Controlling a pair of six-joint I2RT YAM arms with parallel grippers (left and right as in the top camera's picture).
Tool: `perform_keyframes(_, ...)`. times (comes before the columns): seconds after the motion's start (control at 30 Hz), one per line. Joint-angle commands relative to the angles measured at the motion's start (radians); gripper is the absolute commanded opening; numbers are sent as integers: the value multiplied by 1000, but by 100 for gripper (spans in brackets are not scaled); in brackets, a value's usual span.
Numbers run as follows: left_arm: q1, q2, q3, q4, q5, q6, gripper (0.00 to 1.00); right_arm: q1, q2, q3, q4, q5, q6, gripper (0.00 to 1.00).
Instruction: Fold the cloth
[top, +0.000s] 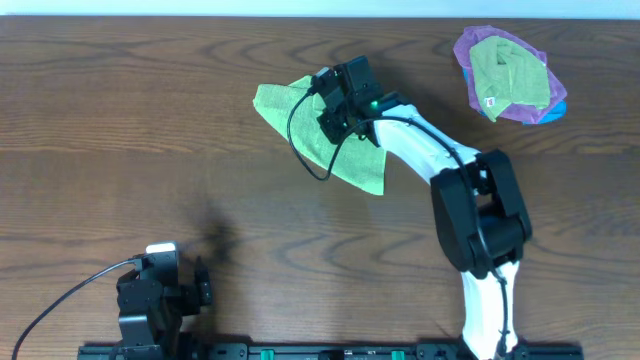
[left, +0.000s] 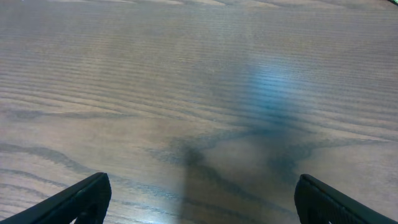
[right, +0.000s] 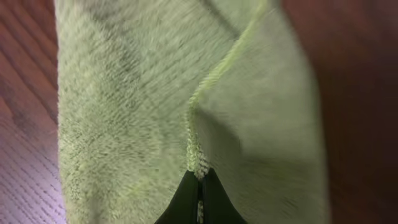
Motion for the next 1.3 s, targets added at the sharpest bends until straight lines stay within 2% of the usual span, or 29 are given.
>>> perform_keyframes(0.0, -4, -6, -11, -56, -14, 22, 95, 7, -81, 23, -9, 132, 4, 1)
perform_keyframes(0.27, -4, -6, -11, -55, -15, 22, 95, -76, -129, 23, -30, 391, 4, 1)
perform_keyframes(0.53, -4, -6, -11, -48, -14, 22, 96, -234, -129, 23, -78, 453, 4, 1)
perform_keyframes(0.77, -4, -6, -11, -19, -10, 19, 95, -312, -129, 23, -132, 484, 4, 1)
perform_keyframes(0.83, -4, -6, -11, 2, 15, 18, 95, -318, -129, 23, -163, 504, 5, 10)
perform_keyframes(0.87, -4, -6, -11, 9, 45, 18, 95, -318, -129, 23, -171, 520, 5, 22)
perform_keyframes(0.9, -4, -6, -11, 11, 89, 18, 96, -318, -129, 23, -179, 533, 4, 49)
perform_keyframes(0.93, -4, -6, -11, 11, 126, 18, 95, -318, -129, 23, -185, 537, 5, 56)
perform_keyframes(1.0, -4, -6, -11, 13, 197, 18, 96, -318, -129, 23, -201, 537, 21, 64)
perform_keyframes(1.1, -4, -6, -11, 46, 291, 10, 95, -318, -131, 23, -234, 515, 77, 68)
perform_keyframes(1.27, -4, 29, 8, 132, 433, -186, 96, -325, -132, 22, -308, 354, 155, 68)
